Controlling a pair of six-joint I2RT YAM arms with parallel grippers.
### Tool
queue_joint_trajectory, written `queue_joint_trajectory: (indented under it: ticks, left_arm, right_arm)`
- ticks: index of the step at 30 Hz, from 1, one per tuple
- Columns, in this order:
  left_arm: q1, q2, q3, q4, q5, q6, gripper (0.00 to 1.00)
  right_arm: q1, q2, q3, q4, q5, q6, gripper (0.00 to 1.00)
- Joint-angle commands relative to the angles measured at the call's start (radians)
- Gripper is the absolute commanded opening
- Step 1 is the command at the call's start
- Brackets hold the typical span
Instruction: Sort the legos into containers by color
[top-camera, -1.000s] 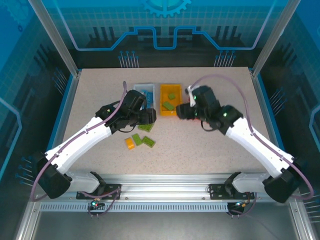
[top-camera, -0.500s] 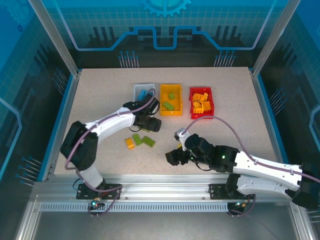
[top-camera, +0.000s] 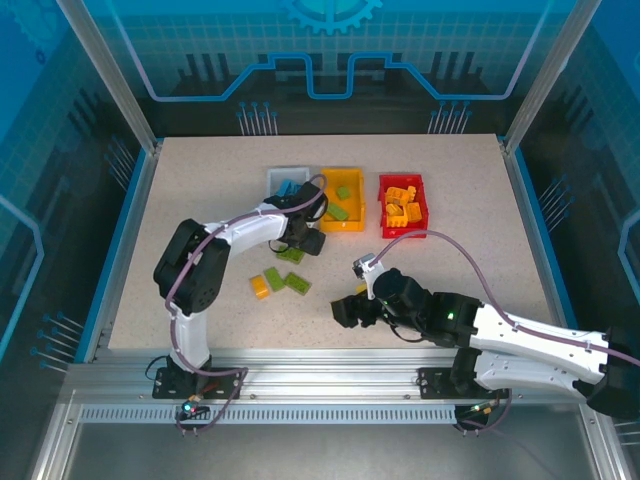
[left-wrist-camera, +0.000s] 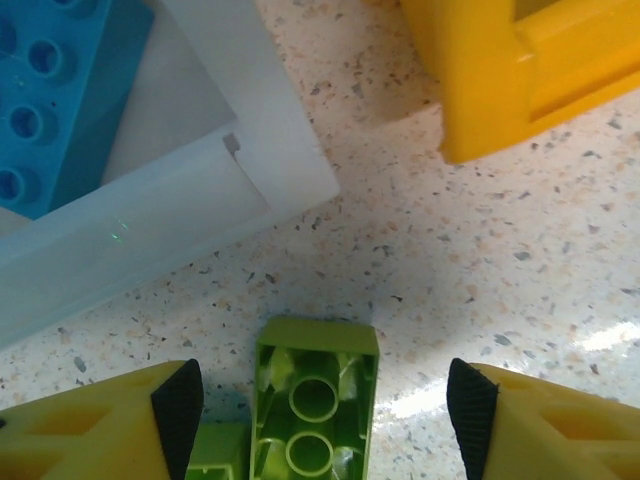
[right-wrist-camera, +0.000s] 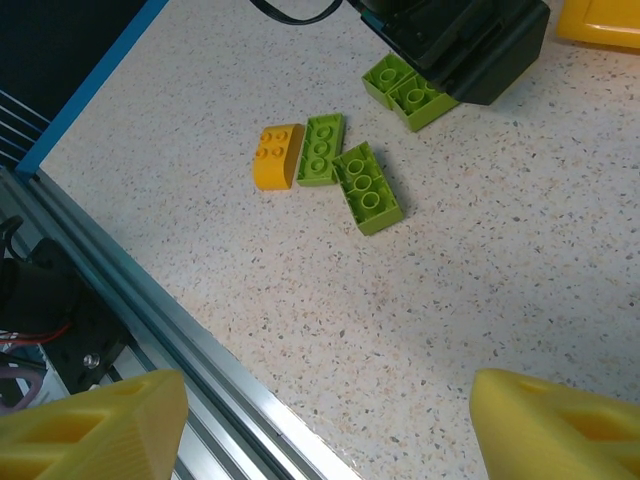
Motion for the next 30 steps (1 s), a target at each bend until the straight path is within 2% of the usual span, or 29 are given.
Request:
queue_joint_trajectory:
  ticks: [1, 8, 14, 19, 24, 27, 30]
  left_arm:
    - [0.011, 0.021, 0.012, 0.015, 0.024, 0.015, 0.66]
    - [0.01, 0.019, -0.034, 0.036, 0.066, -0.003, 0.54]
    - [0.01, -0.013, -0.07, 0.062, 0.072, -0.021, 0.38]
    - [0.007, -0.032, -0.054, 0.051, 0.064, -0.023, 0.32]
    - [-0.02, -0.098, -0.007, 0.006, 0.065, -0.055, 0.31]
    - [-0.05, -0.147, 0.06, -0.036, 0.078, -0.095, 0.31]
    - [-0.069, -0.154, 0.146, -0.069, 0.099, -0.132, 0.31]
  right_arm:
    - [0.013, -0.007, 0.017, 0.003, 0.023, 0.014, 0.76]
    - [0.007, 0.006, 0.016, 0.007, 0.032, 0.021, 0.76]
    - [-0.004, 0.023, 0.023, 0.008, 0.036, 0.022, 0.75]
    - [-0.014, 0.019, 0.029, 0.0, 0.042, 0.021, 0.75]
    - [-0.04, -0.024, 0.044, -0.046, 0.082, 0.013, 0.74]
    - [-0.087, -0.078, 0.067, -0.101, 0.135, 0.01, 0.73]
    - [-0.174, -0.12, 0.081, -0.122, 0.155, 0.018, 0.72]
